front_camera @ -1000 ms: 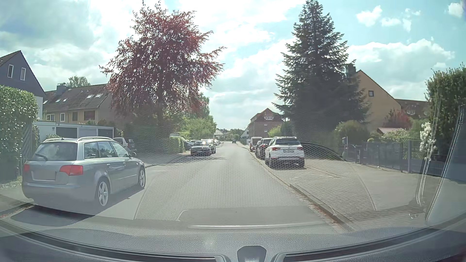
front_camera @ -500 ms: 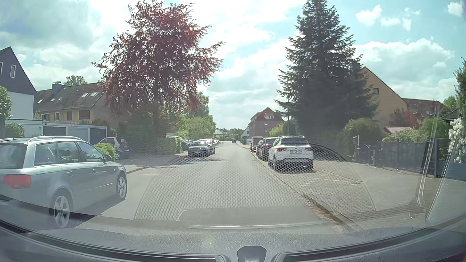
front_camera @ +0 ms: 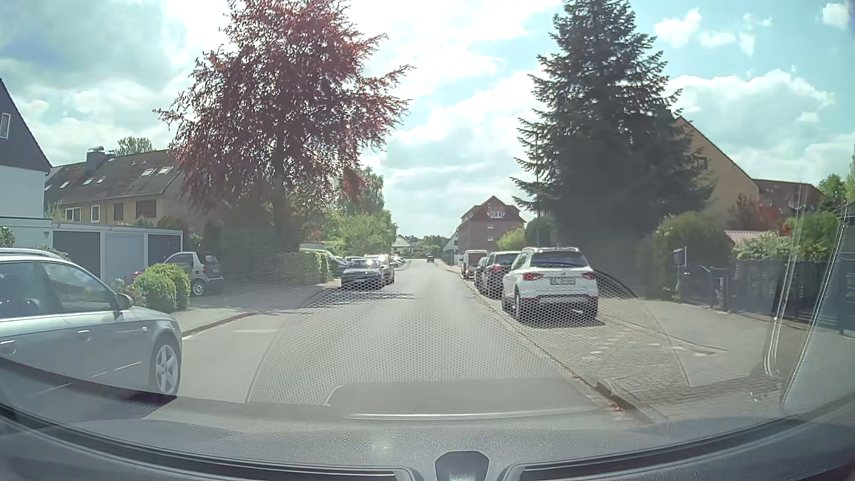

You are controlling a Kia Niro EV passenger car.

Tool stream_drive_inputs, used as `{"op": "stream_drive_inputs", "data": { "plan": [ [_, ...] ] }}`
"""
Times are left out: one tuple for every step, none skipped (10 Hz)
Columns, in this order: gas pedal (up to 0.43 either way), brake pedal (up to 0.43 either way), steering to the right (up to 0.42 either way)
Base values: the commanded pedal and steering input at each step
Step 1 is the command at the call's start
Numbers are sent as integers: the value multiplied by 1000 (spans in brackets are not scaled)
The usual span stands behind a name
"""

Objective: Follow the waypoints while adhering to traffic rules and regulations

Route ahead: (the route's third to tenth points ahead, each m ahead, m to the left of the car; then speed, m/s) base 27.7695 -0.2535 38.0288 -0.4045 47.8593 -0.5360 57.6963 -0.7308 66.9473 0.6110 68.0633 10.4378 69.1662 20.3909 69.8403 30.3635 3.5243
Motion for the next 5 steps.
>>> {"op": "stream_drive_inputs", "data": {
  "plan": [
    [39,0,-6],
    [39,0,-5],
    [39,0,-5],
    [28,0,-5],
    [28,0,-4]
  ]
}}
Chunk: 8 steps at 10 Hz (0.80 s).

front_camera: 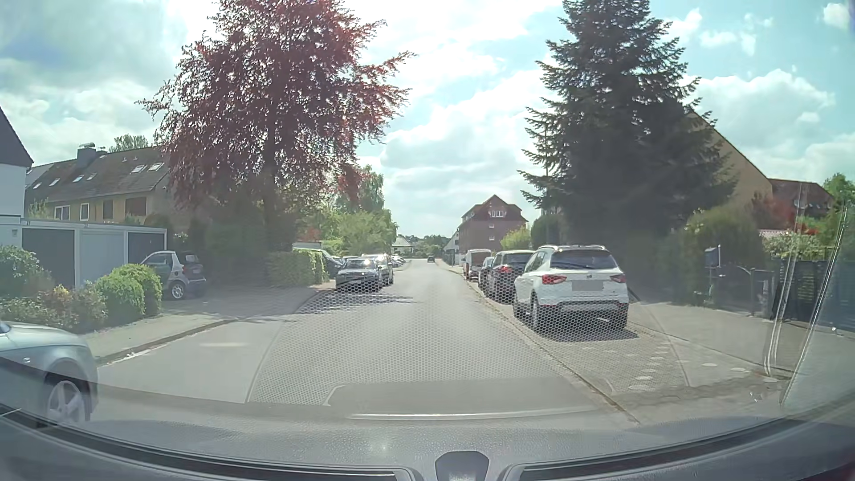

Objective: Follow the waypoints while adhering to traffic rules and regulations

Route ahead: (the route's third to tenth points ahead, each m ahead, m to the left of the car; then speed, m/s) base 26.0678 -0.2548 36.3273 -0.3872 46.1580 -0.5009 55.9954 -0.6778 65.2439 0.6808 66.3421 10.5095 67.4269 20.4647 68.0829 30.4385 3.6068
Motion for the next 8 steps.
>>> {"op": "stream_drive_inputs", "data": {
  "plan": [
    [28,0,-2],
    [28,0,1],
    [28,0,1],
    [28,0,1],
    [28,0,0],
    [28,0,0],
    [28,0,0],
    [28,0,0]
  ]
}}
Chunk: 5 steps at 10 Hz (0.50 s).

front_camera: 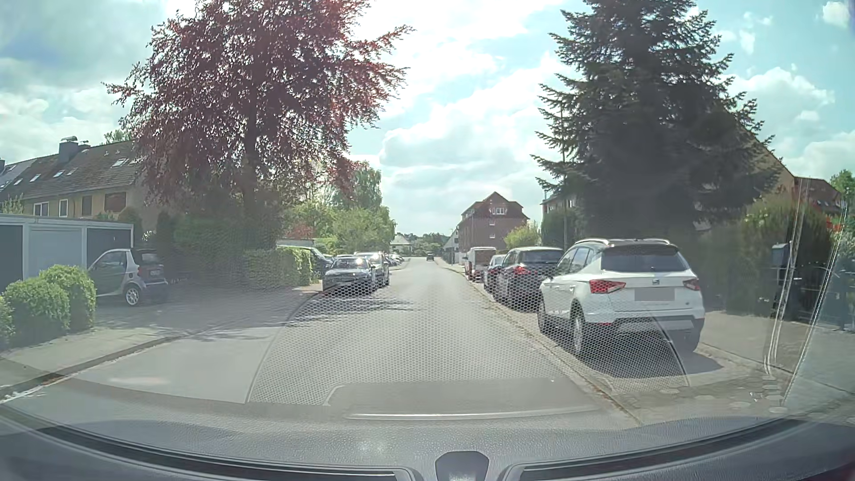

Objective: Follow the waypoints while adhering to traffic rules and regulations

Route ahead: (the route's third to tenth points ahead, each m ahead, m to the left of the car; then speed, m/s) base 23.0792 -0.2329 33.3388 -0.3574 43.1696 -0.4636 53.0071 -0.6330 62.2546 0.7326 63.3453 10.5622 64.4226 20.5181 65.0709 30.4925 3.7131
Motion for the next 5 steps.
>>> {"op": "stream_drive_inputs", "data": {
  "plan": [
    [28,0,0],
    [28,0,0],
    [28,0,0],
    [28,0,0],
    [28,0,0]
  ]
}}
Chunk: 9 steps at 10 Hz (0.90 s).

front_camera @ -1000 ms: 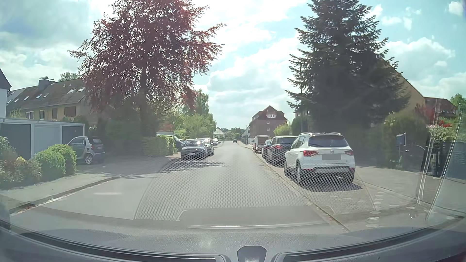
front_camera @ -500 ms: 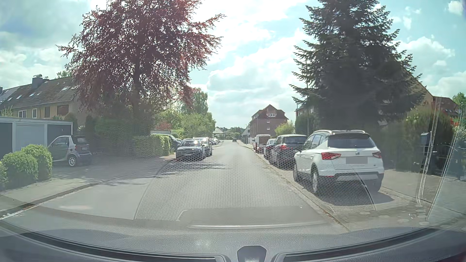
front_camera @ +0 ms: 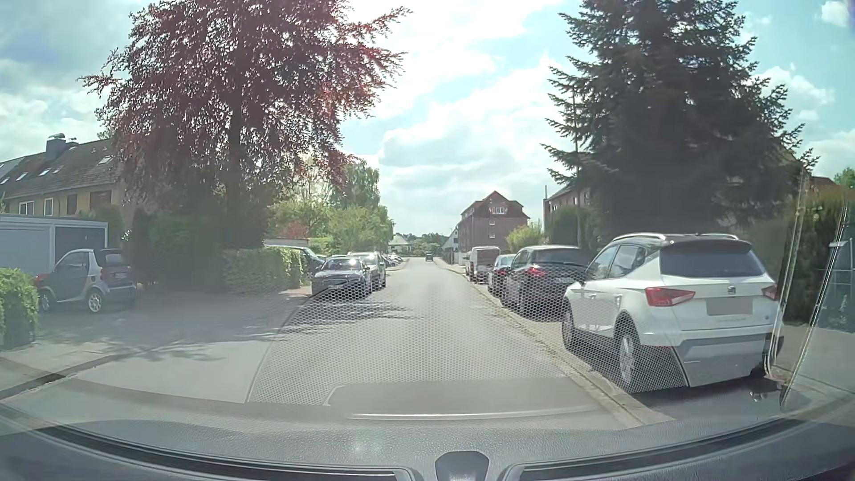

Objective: Follow the waypoints while adhering to traffic rules and regulations

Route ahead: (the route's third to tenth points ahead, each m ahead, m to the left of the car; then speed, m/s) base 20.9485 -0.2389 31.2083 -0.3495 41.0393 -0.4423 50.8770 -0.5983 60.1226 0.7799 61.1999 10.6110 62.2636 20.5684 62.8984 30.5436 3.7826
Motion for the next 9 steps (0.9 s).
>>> {"op": "stream_drive_inputs", "data": {
  "plan": [
    [28,0,1],
    [28,0,1],
    [28,0,1],
    [28,0,1],
    [28,0,1],
    [28,0,2],
    [28,0,4],
    [28,0,4],
    [28,0,5]
  ]
}}
